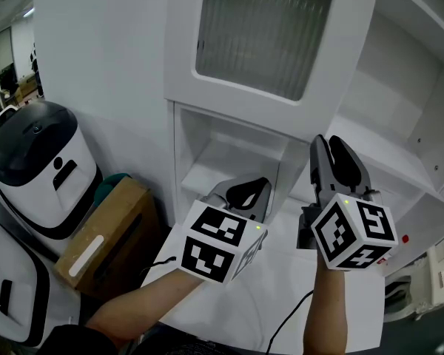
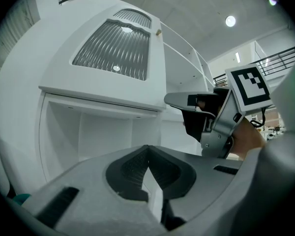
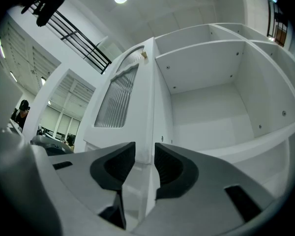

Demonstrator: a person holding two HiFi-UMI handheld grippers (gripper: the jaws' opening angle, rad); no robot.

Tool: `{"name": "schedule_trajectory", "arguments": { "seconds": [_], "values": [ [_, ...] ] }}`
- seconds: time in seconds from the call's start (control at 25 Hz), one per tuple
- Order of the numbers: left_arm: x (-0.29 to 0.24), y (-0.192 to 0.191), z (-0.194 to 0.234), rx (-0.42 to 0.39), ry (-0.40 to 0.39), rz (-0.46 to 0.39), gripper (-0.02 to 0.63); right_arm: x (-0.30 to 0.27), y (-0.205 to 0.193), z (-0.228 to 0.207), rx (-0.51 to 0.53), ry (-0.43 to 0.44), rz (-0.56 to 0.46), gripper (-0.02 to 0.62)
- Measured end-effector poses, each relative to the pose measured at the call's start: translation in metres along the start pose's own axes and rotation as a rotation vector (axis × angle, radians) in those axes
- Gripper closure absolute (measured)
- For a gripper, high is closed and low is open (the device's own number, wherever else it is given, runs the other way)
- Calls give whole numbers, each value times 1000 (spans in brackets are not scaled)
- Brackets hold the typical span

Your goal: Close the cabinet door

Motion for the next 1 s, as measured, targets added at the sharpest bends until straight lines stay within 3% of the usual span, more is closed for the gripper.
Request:
{"name": "schedule_trajectory", "arguments": {
  "seconds": [1.0],
  "values": [
    [85, -5, 17, -28, -119, 40, 594, 65, -56, 104, -9, -148, 201, 549]
  ]
}}
Point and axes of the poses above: the fingertips, and each gripper's own axes: x backward along the fingers, z to its left, y out of its top, the point moved 1 cm from there along x, backward along the fingers, and after that the axes turned 7 degrees about y, right-handed, at the moved point
